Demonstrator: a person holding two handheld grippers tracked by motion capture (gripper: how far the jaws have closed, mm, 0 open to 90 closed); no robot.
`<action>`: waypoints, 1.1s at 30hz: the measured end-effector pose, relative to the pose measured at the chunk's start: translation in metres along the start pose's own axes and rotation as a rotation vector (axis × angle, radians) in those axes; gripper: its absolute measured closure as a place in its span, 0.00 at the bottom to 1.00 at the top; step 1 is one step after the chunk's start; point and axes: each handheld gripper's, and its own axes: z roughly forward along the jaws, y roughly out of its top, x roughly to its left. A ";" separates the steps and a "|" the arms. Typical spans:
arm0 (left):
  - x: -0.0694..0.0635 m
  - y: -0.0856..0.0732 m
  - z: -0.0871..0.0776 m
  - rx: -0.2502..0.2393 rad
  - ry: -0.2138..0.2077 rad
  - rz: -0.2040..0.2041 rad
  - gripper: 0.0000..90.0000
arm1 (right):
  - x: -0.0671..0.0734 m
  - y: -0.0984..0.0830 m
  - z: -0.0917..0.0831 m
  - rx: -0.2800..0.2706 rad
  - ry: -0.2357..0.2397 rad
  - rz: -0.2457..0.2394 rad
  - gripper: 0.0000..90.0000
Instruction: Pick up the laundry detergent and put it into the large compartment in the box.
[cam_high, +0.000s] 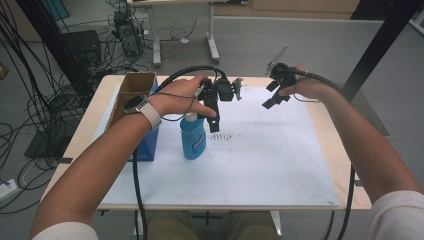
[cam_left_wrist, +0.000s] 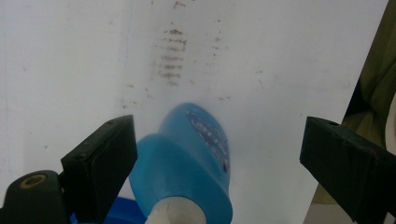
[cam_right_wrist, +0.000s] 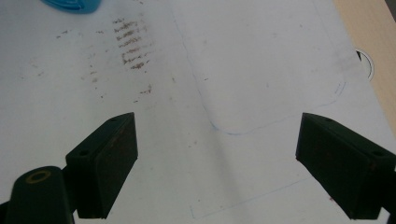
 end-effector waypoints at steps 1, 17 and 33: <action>0.000 0.000 0.000 0.001 0.000 -0.001 0.13 | 0.000 0.000 0.000 0.001 0.000 0.000 0.14; -0.001 -0.001 -0.003 -0.004 0.012 -0.009 0.13 | 0.002 0.000 -0.003 -0.002 -0.007 -0.002 0.14; -0.002 0.001 -0.010 0.011 0.019 -0.004 0.13 | 0.003 0.001 0.000 0.001 0.001 -0.005 0.14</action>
